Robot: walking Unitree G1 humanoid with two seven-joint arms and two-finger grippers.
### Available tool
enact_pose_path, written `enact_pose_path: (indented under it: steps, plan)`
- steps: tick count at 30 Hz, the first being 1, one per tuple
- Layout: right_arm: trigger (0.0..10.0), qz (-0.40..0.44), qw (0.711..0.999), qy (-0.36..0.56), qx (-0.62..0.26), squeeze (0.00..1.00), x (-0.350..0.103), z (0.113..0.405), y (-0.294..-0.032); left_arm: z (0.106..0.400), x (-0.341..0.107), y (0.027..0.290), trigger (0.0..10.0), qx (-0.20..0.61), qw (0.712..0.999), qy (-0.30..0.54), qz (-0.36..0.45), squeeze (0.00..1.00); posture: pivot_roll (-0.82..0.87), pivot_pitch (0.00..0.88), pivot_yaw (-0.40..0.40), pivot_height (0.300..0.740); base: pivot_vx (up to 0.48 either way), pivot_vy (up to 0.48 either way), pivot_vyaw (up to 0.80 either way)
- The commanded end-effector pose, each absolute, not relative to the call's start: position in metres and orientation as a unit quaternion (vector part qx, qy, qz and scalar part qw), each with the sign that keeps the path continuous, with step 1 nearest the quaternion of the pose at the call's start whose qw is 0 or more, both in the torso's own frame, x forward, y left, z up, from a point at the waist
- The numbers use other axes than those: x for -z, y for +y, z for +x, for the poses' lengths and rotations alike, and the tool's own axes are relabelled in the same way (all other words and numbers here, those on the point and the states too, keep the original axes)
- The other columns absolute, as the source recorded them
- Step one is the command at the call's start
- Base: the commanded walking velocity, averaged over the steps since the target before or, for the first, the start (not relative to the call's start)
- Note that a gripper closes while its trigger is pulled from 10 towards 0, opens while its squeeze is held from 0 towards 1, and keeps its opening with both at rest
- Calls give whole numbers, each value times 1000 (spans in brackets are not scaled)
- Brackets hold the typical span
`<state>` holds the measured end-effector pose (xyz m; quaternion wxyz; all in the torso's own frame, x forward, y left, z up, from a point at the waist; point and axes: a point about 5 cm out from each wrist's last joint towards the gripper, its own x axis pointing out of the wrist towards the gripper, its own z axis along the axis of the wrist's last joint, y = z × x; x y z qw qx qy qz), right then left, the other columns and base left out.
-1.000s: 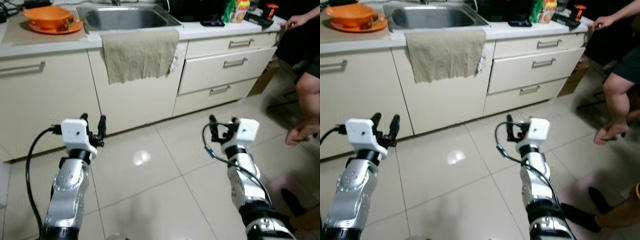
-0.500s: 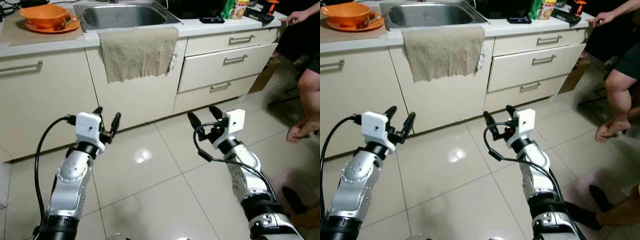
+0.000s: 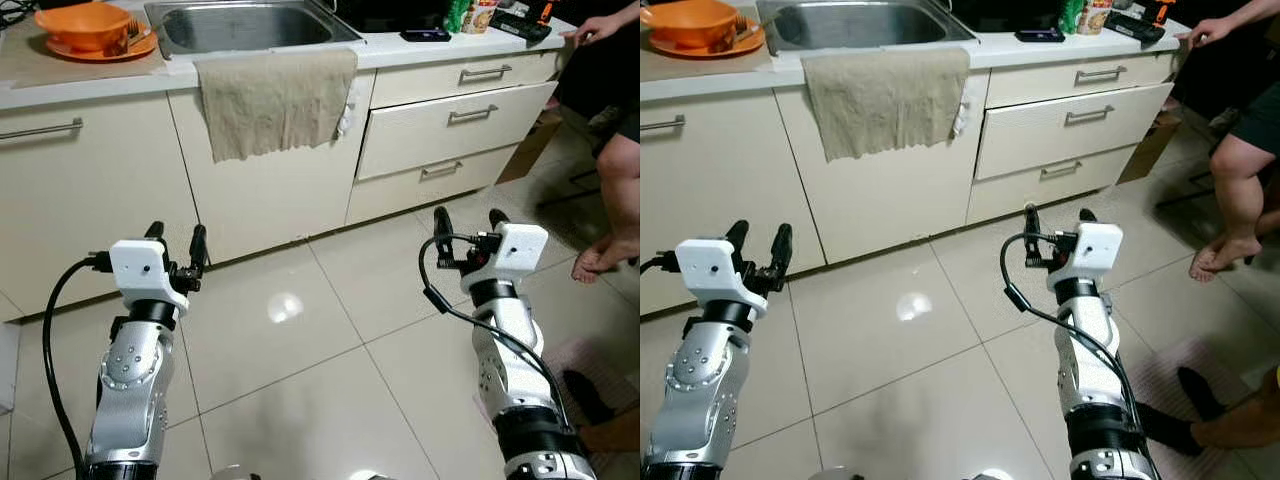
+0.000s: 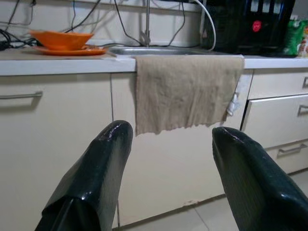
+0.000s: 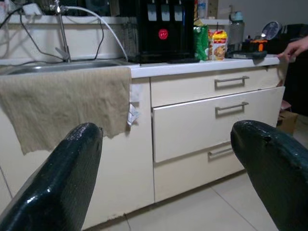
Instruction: Kitchen organization
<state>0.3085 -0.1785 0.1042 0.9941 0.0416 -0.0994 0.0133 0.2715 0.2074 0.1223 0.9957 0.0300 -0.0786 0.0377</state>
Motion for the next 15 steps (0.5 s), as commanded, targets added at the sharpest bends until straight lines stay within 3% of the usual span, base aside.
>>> enact_pose_path:
  steps: [1, 11, 15]
  plan:
    - [10000, 34, 996, -79, -19, 0, -97, 306, -177, 272, -122, 203, 10000, -36, 996, -75, 28, 0, -32, 54, -74, 740, 0, 0, 0]
    - [10000, 3, 998, -30, -48, 0, -74, 296, -167, 265, -119, 202, 10000, -22, 994, -87, 60, 0, -33, 53, -77, 740, 0, 0, 0]
    - [10000, 21, 999, -29, -40, 0, -72, 296, -169, 264, -114, 204, 10000, -31, 994, -79, 68, 0, -30, 52, -79, 740, 314, 0, 0]
